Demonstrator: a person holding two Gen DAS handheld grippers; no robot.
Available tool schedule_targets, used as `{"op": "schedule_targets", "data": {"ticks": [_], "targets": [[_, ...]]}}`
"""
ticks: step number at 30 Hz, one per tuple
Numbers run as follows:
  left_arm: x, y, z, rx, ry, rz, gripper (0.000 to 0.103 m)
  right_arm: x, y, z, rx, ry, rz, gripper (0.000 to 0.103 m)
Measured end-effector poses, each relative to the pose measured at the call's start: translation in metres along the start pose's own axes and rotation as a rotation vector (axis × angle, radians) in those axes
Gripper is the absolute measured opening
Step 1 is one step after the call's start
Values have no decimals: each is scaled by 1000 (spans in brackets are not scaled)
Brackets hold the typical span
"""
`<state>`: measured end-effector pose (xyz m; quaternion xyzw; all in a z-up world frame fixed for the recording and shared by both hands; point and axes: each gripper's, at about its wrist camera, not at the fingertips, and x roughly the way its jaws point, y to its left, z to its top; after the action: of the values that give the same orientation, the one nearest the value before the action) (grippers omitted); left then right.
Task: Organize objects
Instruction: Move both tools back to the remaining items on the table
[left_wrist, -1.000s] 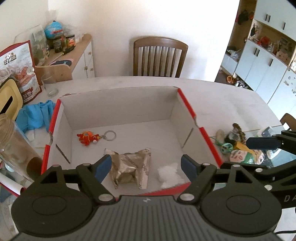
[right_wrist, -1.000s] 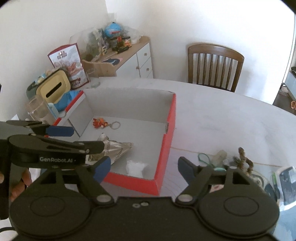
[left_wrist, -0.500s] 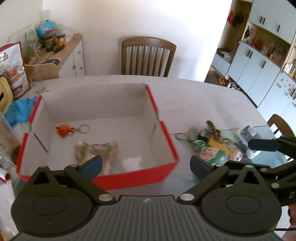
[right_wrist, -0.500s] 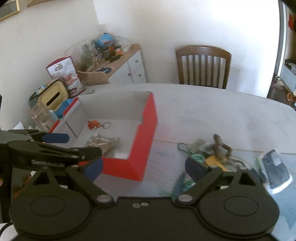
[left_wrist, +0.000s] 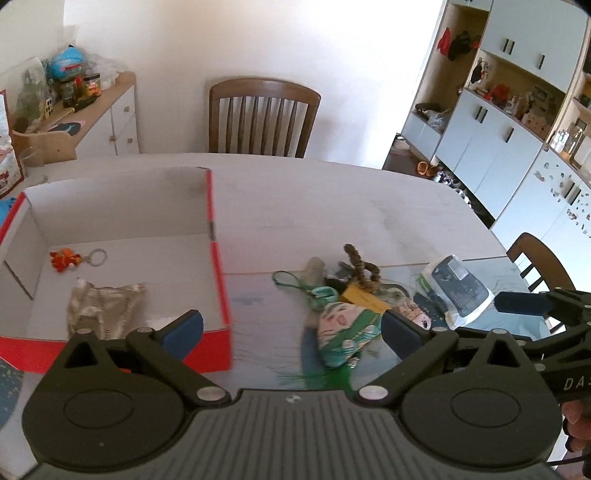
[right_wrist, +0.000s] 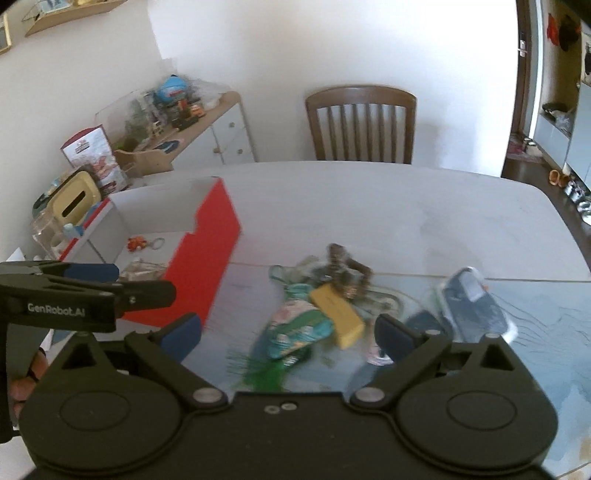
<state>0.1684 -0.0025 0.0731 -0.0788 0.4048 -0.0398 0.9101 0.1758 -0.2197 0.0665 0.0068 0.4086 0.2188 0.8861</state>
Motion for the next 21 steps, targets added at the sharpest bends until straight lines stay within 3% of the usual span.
{"op": "schedule_targets", "data": {"ticks": [9,21], "targets": [[17,-43,-5,35,-34,47,103,-9,-57,-13,5,-4,-76,100],[48,-68,-19,48,-46,107,103,-6,-122,-24,0,3,-189,102]]}}
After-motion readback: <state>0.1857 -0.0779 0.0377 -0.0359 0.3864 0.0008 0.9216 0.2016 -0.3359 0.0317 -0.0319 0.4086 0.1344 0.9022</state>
